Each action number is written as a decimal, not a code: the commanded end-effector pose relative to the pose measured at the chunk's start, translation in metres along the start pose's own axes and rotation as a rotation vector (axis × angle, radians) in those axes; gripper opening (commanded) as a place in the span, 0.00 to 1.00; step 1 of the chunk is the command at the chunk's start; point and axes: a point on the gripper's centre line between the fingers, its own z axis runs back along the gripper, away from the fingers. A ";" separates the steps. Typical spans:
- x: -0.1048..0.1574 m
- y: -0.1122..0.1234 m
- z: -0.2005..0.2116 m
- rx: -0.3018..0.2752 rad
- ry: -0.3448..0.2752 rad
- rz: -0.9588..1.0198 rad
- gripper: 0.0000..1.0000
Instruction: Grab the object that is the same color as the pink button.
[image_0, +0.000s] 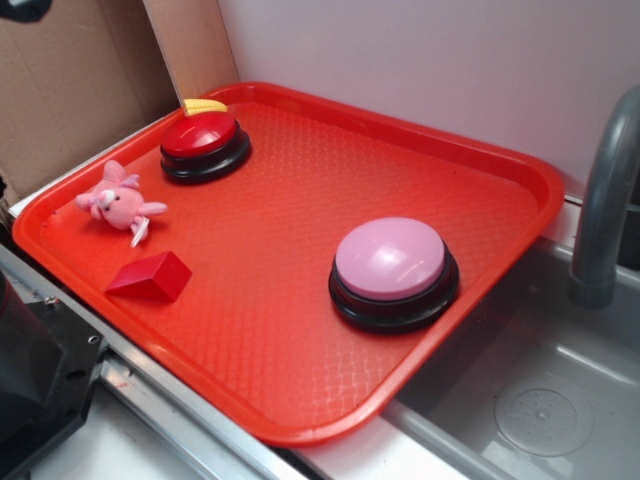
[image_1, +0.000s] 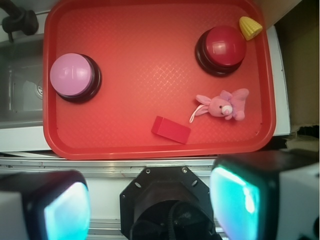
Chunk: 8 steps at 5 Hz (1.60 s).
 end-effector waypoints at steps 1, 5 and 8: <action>0.016 0.024 -0.016 -0.028 -0.075 0.341 1.00; 0.034 0.090 -0.107 0.102 -0.106 1.092 1.00; 0.044 0.120 -0.175 0.163 -0.232 1.197 1.00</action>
